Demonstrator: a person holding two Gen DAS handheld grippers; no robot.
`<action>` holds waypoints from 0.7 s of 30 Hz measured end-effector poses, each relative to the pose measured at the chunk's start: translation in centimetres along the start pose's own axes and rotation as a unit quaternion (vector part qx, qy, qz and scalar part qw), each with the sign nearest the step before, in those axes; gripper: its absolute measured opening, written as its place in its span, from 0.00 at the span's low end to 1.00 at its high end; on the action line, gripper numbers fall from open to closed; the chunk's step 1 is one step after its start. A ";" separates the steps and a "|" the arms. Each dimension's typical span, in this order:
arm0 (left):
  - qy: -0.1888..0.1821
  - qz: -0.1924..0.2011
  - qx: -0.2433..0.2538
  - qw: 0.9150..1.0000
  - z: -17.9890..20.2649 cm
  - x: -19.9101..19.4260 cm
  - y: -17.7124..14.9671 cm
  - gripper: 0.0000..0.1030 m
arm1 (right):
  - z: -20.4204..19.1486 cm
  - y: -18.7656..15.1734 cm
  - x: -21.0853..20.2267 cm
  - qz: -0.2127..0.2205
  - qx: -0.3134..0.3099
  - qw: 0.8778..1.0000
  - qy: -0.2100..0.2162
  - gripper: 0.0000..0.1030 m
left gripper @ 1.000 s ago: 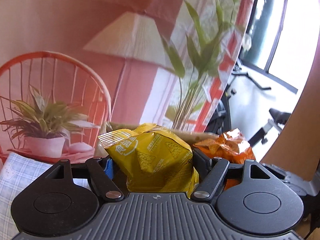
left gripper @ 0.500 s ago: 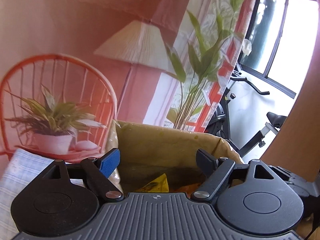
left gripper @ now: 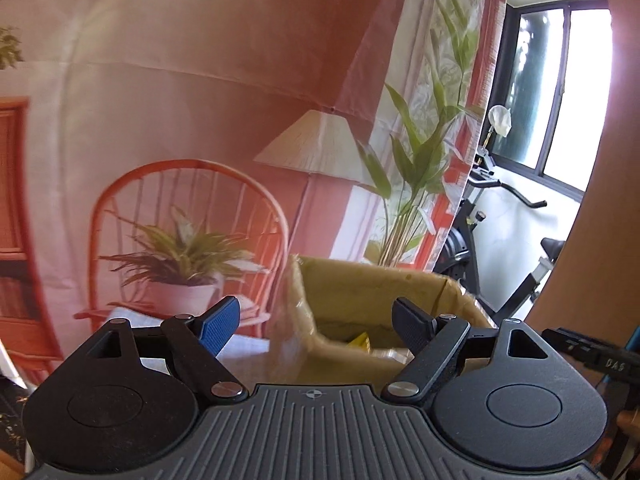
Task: Organize snacks
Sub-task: 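Open both grippers to drop the bags into the box, then grasp the green corn-chip bag with left gripper while right gripper grasps orange bag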
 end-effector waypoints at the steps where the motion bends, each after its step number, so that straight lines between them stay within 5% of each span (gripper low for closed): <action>1: -0.001 -0.001 0.001 1.000 0.0 -0.7 -0.8 0.84 | 0.1 -0.3 -0.7 0.002 -0.005 1.000 -0.001 0.81; 11: -0.043 -0.076 0.008 0.996 2.9 -3.7 -13.3 0.87 | 0.0 -8.7 -5.1 -0.028 -0.034 0.999 -0.028 0.81; 15: -0.054 -0.127 -0.014 0.990 4.1 -3.0 -17.7 0.87 | 0.2 -11.9 -5.4 -0.049 -0.040 0.997 -0.035 0.81; 21: -0.042 -0.174 0.023 0.984 5.4 -1.0 -22.2 0.87 | 1.2 -14.0 -6.2 -0.060 -0.005 0.997 -0.040 0.81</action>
Point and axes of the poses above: each gripper's, at about its wrist camera, not at the fingertips, and x roughly the way its jaws point, z to its right, y to its top, the point moved 9 cm from there along x, roughly the way its jaws point, and after that the axes turned 12 degrees about z, right-handed, at the moved point
